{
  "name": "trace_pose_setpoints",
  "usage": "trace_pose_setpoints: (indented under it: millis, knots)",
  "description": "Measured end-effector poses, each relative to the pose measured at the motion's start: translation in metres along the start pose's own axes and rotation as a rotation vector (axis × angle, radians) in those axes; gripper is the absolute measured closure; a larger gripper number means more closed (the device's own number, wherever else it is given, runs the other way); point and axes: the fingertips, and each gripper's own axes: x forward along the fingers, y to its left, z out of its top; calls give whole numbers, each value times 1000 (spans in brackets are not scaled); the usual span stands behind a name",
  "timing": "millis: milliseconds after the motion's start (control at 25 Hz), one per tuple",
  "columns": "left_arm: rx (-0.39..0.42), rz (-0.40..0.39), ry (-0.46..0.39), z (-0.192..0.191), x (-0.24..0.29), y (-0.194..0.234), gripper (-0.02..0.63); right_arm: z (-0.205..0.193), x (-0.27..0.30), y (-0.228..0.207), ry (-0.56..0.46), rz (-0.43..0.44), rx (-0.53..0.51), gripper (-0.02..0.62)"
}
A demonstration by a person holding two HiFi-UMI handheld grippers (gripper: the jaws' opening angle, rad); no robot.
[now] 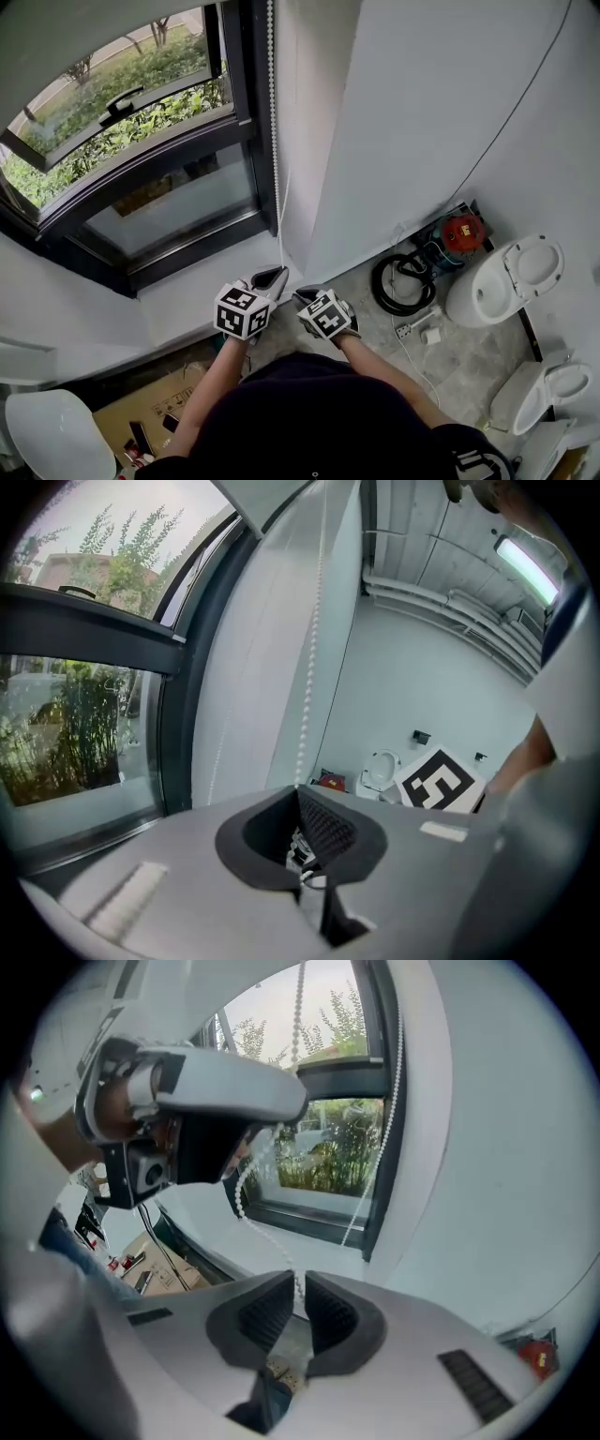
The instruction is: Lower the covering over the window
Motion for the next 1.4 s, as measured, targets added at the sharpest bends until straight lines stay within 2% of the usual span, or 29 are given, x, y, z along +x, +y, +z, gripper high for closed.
trace_pose_setpoints:
  millis: [120, 240, 560, 680, 880, 1000, 1400]
  knots:
    - [-10, 1, 2, -5, 1, 2, 595, 14, -9, 1, -45, 24, 24, 575]
    - [-13, 5, -1, -5, 1, 4, 595, 34, -26, -6, -103, 14, 38, 568]
    - [-32, 27, -21, -5, -2, 12, 595, 133, -110, -15, -422, -28, 0, 541]
    - [-36, 30, -26, -4, -2, 13, 595, 165, -135, -7, -504, -21, -41, 537]
    - [-45, 33, -30, -4, -1, 13, 595, 187, -158, 11, -521, 0, -120, 506]
    - [-39, 36, -30, -4, -1, 14, 595, 201, -176, 16, -594, 8, -105, 503]
    - [-41, 30, -32, -5, 1, 11, 595, 228, -197, 8, -657, -49, -146, 503]
